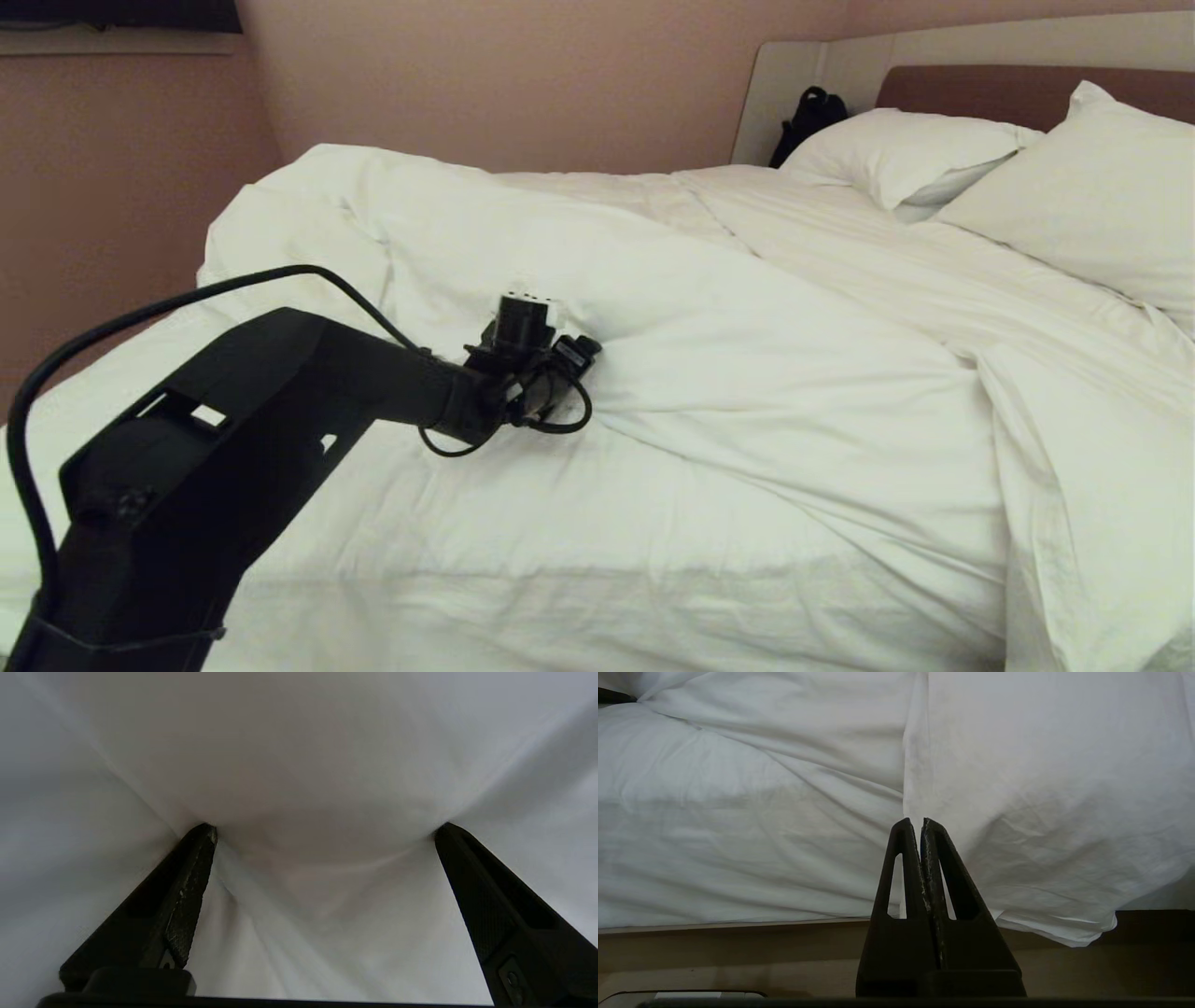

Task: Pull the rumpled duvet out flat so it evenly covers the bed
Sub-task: Hold the folded corner of the quilt, then flatten the corners of the folded blanket

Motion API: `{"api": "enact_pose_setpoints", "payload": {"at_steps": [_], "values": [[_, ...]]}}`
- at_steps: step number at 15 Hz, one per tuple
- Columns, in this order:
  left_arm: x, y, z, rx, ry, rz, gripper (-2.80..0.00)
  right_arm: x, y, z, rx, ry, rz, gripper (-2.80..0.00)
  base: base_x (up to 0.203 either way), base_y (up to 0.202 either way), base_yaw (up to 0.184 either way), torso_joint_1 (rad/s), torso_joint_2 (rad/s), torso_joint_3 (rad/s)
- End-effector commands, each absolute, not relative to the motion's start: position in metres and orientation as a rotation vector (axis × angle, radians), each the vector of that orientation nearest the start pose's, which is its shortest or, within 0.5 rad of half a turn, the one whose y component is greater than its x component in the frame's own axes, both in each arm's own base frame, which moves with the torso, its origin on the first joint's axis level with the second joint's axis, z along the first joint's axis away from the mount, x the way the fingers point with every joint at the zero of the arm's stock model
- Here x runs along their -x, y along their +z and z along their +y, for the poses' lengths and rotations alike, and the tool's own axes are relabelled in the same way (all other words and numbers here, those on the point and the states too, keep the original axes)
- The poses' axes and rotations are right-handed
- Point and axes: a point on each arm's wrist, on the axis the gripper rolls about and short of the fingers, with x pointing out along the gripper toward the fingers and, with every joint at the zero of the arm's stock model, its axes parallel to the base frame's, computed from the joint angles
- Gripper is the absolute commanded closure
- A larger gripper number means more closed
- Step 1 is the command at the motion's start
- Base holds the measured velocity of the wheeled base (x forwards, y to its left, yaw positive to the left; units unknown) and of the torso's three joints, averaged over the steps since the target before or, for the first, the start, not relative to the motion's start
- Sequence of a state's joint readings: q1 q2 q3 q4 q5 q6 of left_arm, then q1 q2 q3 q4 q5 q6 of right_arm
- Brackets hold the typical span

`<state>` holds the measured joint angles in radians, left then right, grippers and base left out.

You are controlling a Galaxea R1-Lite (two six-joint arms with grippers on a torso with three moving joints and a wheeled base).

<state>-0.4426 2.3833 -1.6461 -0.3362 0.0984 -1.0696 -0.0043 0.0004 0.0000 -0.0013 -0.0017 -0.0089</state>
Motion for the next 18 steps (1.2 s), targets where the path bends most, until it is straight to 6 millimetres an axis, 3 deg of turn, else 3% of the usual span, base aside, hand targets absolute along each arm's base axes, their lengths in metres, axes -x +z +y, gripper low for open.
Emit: {"api": "enact_pose_setpoints", "payload": {"at_steps": [1,9,12,13,18], "values": [[-0.457,0.087,-0.212,0.903,0.018,0.554,-2.8,0.023,0.076,0.0,0.009,-0.005,-0.002,0.0,0.0,0.0,0.0,0.0,0.0,0.0],[-0.447,0.1,-0.211,0.919,0.023,0.573,-2.8,0.023,0.076,0.0,0.009,-0.006,-0.002,0.0,0.0,0.0,0.0,0.0,0.0,0.0],[-0.43,0.135,-0.202,0.939,0.03,0.574,-2.8,0.023,0.076,0.0,0.009,-0.006,-0.002,0.0,0.0,0.0,0.0,0.0,0.0,0.0],[-0.426,0.137,-0.2,0.937,0.052,0.599,-2.8,0.023,0.076,0.0,0.009,-0.005,-0.002,0.0,0.0,0.0,0.0,0.0,0.0,0.0],[-0.436,0.12,-0.196,0.953,0.078,0.615,-2.8,0.023,0.076,0.0,0.009,-0.006,-0.002,0.0,0.0,0.0,0.0,0.0,0.0,0.0]]}}
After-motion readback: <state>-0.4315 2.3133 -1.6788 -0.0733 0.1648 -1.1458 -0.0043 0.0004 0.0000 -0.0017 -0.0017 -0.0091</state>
